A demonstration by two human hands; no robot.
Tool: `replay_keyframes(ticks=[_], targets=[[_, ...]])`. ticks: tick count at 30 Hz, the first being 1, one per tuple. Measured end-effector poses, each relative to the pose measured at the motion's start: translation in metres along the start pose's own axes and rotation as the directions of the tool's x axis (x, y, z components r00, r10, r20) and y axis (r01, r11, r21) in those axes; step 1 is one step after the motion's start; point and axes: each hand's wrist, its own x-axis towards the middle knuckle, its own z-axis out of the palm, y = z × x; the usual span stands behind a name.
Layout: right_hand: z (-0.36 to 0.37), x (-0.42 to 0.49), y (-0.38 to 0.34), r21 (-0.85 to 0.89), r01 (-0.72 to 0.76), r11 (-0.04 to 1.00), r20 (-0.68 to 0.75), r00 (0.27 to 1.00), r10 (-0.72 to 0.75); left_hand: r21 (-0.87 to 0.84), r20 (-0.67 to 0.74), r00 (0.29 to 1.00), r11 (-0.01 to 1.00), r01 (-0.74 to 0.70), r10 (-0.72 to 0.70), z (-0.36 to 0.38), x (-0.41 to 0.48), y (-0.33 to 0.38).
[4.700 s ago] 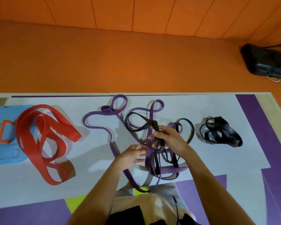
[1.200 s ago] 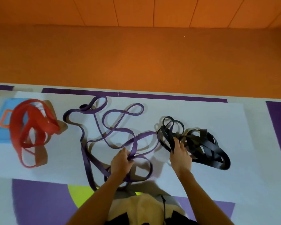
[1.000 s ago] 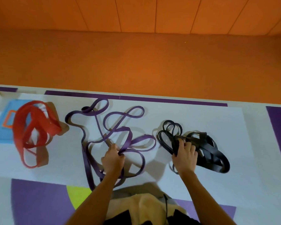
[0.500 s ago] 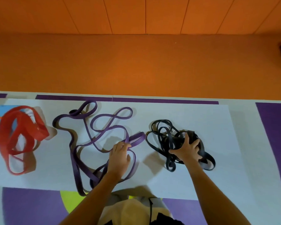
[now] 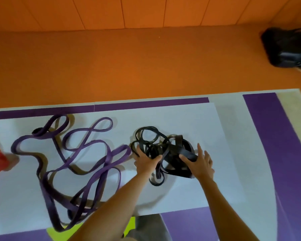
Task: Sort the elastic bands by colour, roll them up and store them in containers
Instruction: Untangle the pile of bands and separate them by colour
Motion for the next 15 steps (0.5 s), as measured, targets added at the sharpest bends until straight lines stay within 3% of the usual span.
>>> replay_keyframes(ticks=[4, 9, 11, 15], targets=[[0.002, 0.012, 0.004, 0.160, 0.121, 0.980, 0.116, 0.983, -0.141, 0.085, -0.037, 0.995, 0.992, -0.093, 0.097, 0.013, 0.006, -0.004], [0.026, 0.005, -0.028, 0.411, 0.212, 0.887, 0.131, 0.949, -0.287, -0.148, -0.030, 0.938, 0.927, -0.345, 0.345, 0.020, 0.005, -0.017], [0.037, -0.003, -0.040, 0.471, 0.227, 0.852, 0.109, 0.944, -0.311, -0.161, -0.003, 0.902, 0.890, -0.427, 0.432, 0.021, 0.004, -0.018], [0.052, -0.016, -0.050, 0.435, 0.207, 0.876, 0.126, 0.949, -0.287, -0.079, 0.132, 0.913, 0.923, -0.377, 0.385, 0.010, 0.001, -0.012]])
